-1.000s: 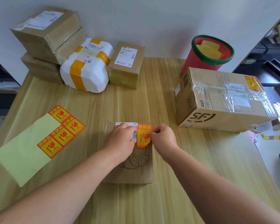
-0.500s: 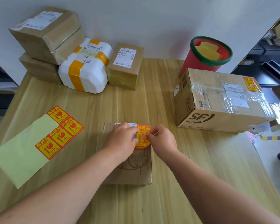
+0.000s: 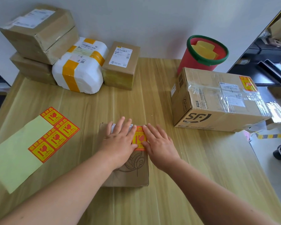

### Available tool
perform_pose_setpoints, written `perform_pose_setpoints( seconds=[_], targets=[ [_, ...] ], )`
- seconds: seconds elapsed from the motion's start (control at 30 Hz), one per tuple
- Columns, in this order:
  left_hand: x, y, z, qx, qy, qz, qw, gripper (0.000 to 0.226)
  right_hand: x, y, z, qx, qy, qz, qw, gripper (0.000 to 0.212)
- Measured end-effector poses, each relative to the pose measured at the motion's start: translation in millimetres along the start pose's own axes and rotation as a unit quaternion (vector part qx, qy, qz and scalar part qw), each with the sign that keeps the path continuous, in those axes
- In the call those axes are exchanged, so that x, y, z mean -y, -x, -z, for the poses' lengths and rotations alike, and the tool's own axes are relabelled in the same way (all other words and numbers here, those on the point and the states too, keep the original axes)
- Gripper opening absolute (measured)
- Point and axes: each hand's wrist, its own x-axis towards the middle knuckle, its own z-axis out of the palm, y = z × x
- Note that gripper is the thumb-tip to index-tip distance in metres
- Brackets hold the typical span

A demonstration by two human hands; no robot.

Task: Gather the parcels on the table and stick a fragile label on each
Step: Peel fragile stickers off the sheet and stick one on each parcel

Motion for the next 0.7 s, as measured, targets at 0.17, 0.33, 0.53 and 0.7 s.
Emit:
perform_pose_setpoints(
  seconds=[0.17,0.33,0.53,0.7],
  targets=[
    [0,1,1,-0.013,-0.012,-0.016,1.0,0.063,2,3,3,-0.024,-0.003,0.025,0.999,0.06],
    [-1,16,-7,-0.022,-0.039,-0.128,0.991,0.057,7,12,-3,-0.019,0.04,0.038,0.998,0.077],
    [0,24,-7,-0.005,-0.064,-0.116,0.991,0.06,9,12,-4,0.008,0.065,0.016,0.998,0.06],
    [9,45,-14,0.001,-0.043,-0.157,0.987,0.06,12,40,-10,-0.022,0.049,0.049,0.997,0.079]
  ],
)
